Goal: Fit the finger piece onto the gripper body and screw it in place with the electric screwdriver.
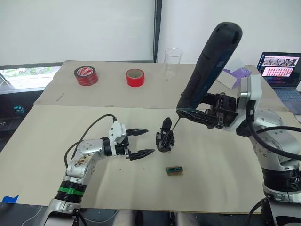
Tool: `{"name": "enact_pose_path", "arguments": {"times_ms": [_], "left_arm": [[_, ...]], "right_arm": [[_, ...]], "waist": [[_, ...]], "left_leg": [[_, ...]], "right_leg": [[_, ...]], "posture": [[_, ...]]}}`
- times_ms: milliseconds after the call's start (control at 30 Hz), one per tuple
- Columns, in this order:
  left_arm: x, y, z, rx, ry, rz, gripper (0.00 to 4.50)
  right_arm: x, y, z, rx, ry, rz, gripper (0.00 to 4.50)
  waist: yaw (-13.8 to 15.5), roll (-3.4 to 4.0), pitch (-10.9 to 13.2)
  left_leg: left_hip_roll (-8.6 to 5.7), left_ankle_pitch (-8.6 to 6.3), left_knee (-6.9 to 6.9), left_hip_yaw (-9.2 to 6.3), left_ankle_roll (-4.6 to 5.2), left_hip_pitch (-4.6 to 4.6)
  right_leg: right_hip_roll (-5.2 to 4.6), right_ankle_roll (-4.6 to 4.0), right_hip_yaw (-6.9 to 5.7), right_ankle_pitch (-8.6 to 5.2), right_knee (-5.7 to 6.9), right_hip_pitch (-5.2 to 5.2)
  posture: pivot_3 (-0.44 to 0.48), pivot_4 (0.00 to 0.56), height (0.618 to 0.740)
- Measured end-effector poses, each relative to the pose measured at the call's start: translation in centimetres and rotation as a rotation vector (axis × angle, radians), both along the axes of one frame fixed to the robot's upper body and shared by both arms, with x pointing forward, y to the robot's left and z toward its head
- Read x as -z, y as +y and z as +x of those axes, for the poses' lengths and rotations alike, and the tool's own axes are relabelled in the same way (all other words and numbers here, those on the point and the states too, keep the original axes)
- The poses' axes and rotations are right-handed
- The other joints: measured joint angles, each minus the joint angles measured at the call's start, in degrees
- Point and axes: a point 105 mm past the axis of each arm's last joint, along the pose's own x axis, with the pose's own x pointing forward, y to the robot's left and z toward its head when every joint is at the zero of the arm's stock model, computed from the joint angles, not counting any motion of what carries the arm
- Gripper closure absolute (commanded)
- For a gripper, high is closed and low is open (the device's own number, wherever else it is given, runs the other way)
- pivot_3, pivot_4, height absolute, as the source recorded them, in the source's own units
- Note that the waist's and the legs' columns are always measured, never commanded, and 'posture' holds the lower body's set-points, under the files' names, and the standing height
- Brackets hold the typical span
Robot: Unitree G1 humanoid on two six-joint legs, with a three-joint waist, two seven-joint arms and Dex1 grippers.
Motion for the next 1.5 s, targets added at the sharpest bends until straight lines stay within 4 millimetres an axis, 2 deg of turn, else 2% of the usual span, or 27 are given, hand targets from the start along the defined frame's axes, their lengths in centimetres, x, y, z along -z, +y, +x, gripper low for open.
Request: {"name": "enact_pose_path", "arguments": {"times_ms": [467, 1100, 1500], "left_arm": [[0.6, -1.0, 0.0, 0.020, 0.004, 0.027, 0.00], [2.1, -2.2, 1.2, -0.008, -0.015, 0.090, 0.00], [2.1, -2.8, 1.4, 0.015, -0.037, 0.103, 0.00]], "right_arm": [[1.5, 2.0, 0.4, -0.048, 0.051, -0.007, 2.57], [2.3, 2.2, 0.7, -0.070, 0.068, -0.025, 2.57], [2.5, 2.4, 0.6, -0.079, 0.066, -0.038, 2.57]], "waist": [[-0.06, 0.00, 0.00], [-0.04, 0.00, 0.00], [-0.04, 0.00, 0.00]], "left_leg": [[0.00, 0.01, 0.00, 0.00, -0.01, 0.00], [0.00, -0.01, 0.00, 0.00, 0.01, -0.01], [0.00, -0.01, 0.00, 0.00, 0.02, -0.01]], "right_leg": [[0.00, -0.01, -0.01, 0.01, 0.02, -0.01], [0.00, -0.01, -0.02, 0.01, 0.01, -0.01], [0.00, -0.01, -0.02, 0.01, 0.02, -0.01]], "posture": [[0.000, 0.150, 0.740], [0.000, 0.150, 0.740], [0.000, 0.150, 0.740]]}}
